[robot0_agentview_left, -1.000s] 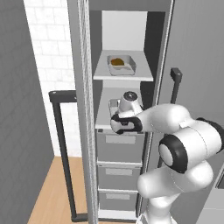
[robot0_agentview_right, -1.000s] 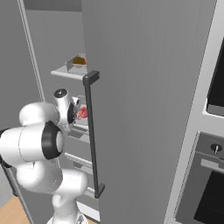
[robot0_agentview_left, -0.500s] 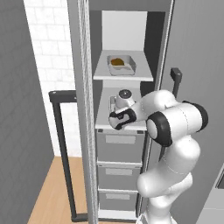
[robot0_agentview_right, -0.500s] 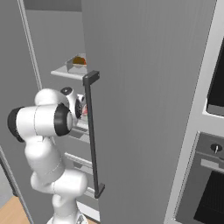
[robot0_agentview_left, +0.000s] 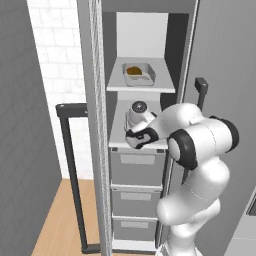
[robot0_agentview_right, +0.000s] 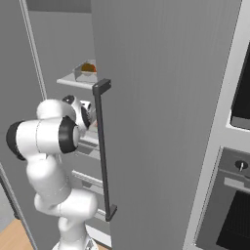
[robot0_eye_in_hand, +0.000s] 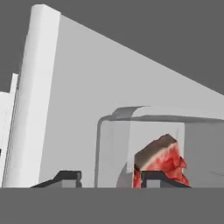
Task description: Take the meat container that has the steak and place it on the second highest rack of the freezer. Then take the vegetable container that has the carrot and avocado and place it on the highest rack of the freezer.
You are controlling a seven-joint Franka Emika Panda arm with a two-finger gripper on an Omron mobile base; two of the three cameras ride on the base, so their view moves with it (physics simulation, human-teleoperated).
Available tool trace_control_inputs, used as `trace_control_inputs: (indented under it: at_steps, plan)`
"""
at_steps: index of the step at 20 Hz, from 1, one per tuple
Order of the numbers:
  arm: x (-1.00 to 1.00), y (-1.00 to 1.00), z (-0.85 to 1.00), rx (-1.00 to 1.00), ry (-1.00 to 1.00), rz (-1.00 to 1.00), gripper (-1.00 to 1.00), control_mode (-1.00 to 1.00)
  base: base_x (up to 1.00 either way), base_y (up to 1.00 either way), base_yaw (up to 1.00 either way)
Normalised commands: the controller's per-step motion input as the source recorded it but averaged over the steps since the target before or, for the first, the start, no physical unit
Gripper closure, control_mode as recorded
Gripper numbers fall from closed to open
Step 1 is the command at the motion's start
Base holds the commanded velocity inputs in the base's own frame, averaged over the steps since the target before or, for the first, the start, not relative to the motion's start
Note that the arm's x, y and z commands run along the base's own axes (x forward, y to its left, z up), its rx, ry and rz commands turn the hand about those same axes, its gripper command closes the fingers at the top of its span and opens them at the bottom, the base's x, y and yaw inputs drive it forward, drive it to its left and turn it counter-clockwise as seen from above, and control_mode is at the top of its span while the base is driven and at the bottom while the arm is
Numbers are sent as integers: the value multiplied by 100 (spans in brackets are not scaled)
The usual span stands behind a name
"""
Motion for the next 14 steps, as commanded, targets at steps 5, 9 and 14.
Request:
trace_control_inputs:
  at_steps: [5, 9, 14]
  plan:
    - [-100, 3, 95, 0, -10, 0, -100, -100, 0, 0, 0]
    - [-100, 0, 100, 1, 10, 0, -100, -100, 0, 0, 0]
    - [-100, 0, 100, 1, 11, 0, -100, -100, 0, 0, 0]
